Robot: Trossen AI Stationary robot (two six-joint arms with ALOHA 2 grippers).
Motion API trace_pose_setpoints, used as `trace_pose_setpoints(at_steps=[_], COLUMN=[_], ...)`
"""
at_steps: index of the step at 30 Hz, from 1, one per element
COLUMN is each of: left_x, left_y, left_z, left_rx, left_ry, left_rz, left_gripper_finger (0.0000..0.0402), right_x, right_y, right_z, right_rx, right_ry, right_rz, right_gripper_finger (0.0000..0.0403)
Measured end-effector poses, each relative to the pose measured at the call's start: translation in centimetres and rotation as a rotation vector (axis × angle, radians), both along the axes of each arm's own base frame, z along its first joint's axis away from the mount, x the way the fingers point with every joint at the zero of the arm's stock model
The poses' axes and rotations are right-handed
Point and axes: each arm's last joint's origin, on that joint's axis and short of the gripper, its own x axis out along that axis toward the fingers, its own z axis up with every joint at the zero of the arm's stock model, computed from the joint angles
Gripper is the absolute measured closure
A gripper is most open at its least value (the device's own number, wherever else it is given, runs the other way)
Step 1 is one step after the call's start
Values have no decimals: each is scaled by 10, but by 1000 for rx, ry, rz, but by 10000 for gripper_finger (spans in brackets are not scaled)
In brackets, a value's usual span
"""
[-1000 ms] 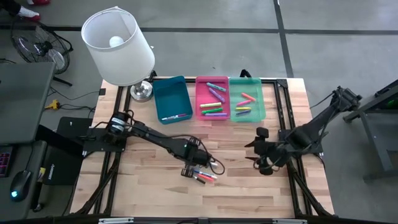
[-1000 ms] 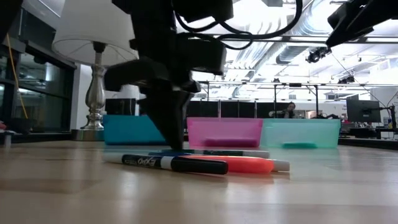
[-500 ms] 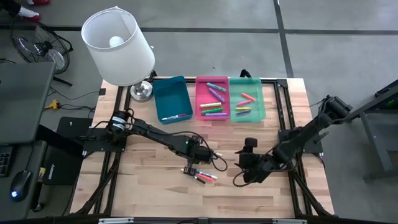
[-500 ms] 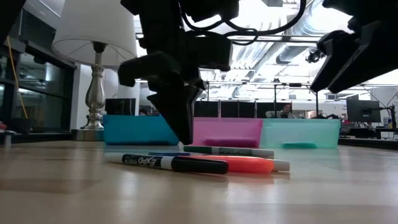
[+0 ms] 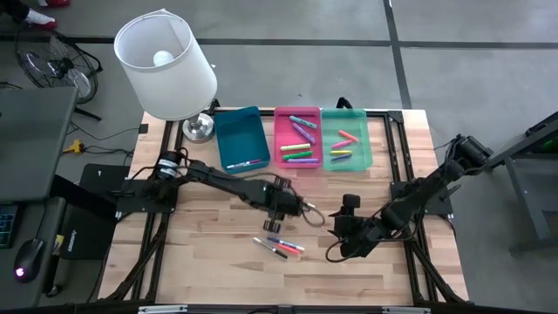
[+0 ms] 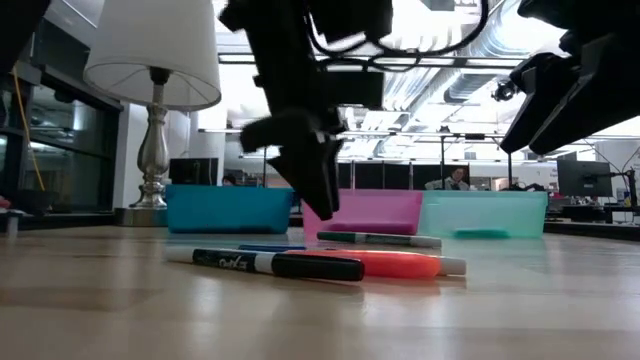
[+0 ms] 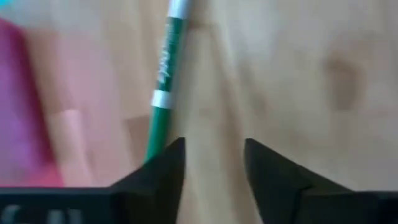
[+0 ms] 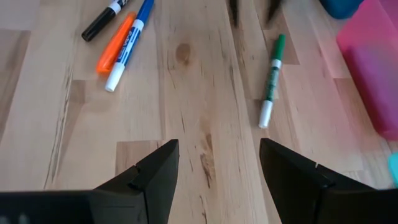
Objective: Pick & Place Markers
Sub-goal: Put the green dry erase marker into the dark blue bin
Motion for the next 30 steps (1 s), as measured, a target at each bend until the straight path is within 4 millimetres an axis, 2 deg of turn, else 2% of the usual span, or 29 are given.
trace_pose_setpoints(at_steps=[3,5,8,13,17,23,27,30], left_x=[5,7,10,16,22,26,27,30], left_y=[20,34,55,85,102,108,99,89], left_z=[1,1,-1,-23,-24,-22,-22,-19], left_rx=[14,10,-31,-24,-3,-27,-16,23], left_ry=[-22,-23,-18,13,-42,-89,-93,-107], left_rz=[5,-8,-30,-46,-42,-68,-99,-187], left_gripper_finger=[199,184,181,191,192,192,192,192], right_x=[0,1,1,1,1,1,1,1], right_y=[0,1,1,1,1,1,1,1], right_z=[0,1,1,1,1,1,1,1], right_rx=[2,7,11,11,12,13,3,-4], right_ry=[-2,-8,-13,-16,-17,-19,-13,-11], right_rz=[0,0,1,4,3,3,14,23], right_gripper_finger=[190,190,190,190,190,190,190,190])
